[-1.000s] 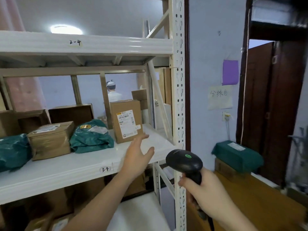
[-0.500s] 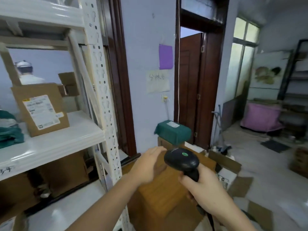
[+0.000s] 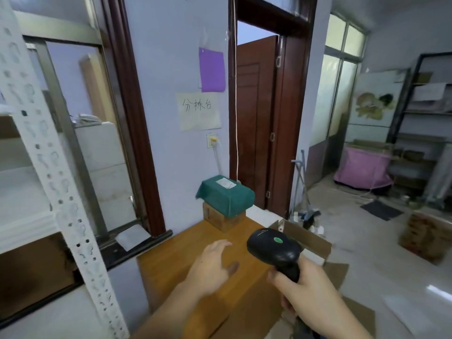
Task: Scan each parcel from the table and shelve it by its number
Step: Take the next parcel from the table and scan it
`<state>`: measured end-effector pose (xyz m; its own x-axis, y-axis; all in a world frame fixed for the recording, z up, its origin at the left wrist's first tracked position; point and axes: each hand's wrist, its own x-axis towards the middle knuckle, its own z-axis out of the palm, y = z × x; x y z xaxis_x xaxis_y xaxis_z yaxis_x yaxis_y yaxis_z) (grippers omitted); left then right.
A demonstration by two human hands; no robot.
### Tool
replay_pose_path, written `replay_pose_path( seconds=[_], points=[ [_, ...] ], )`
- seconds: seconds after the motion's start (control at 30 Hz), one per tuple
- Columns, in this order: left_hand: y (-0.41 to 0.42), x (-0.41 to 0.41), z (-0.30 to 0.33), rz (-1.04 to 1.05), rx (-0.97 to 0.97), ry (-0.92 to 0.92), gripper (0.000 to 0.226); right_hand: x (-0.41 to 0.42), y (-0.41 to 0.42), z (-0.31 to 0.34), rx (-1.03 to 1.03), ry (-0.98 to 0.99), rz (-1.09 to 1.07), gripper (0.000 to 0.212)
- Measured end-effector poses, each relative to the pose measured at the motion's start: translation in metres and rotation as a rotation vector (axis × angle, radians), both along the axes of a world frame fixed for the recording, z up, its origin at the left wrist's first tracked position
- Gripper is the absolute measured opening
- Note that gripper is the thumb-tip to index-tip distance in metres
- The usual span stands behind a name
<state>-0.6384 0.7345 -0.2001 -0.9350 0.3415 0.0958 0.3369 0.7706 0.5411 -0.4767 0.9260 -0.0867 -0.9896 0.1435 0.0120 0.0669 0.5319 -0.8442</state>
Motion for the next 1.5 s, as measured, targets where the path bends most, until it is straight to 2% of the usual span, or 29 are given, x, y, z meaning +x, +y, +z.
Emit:
replay_pose_path(
  seconds=[0.3, 0.53, 0.67, 0.8, 0.9, 1.03, 1.17, 1.23, 1.33, 1.43, 1.5],
  points=[
    [0.018, -0.130, -0.021, 0.044, -0.003, -0.026, 0.064, -0.127, 0.021, -0.023, 0.021, -0.061, -0.025, 0.007],
    [0.047, -0.229, -0.032, 0.070, 0.018, -0.061, 0.073, -0.221, 0.043, -0.026, -0.034, -0.134, -0.052, 0.012],
    [0.074, -0.284, -0.037, 0.116, 0.044, -0.100, 0.074, -0.280, 0.063, -0.035, -0.036, -0.178, -0.052, 0.022],
    [0.105, -0.343, -0.048, 0.161, -0.017, -0.115, 0.074, -0.344, 0.089, -0.041, 0.005, -0.203, 0.015, 0.031],
    [0.125, -0.383, -0.054, 0.200, -0.057, -0.116, 0.074, -0.390, 0.112, -0.047, 0.021, -0.234, 0.084, 0.025],
    [0.142, -0.428, -0.069, 0.259, -0.059, -0.135, 0.076, -0.443, 0.138, -0.051, 0.016, -0.235, 0.121, 0.029],
    [0.146, -0.464, -0.084, 0.341, -0.005, -0.168, 0.085, -0.486, 0.152, -0.056, -0.018, -0.267, 0.133, 0.018],
    [0.146, -0.481, -0.094, 0.421, 0.085, -0.224, 0.096, -0.504, 0.155, -0.060, -0.033, -0.298, 0.130, 0.018],
    [0.142, -0.518, -0.123, 0.589, 0.465, -0.410, 0.119, -0.527, 0.154, -0.065, -0.058, -0.325, 0.141, 0.026],
    [0.130, -0.569, -0.178, 0.713, 0.862, -0.522, 0.131, -0.546, 0.153, -0.072, -0.064, -0.336, 0.146, 0.028],
    [0.127, -0.587, -0.191, 0.784, 0.976, -0.584, 0.153, -0.557, 0.151, -0.077, -0.055, -0.362, 0.126, 0.034]
  ],
)
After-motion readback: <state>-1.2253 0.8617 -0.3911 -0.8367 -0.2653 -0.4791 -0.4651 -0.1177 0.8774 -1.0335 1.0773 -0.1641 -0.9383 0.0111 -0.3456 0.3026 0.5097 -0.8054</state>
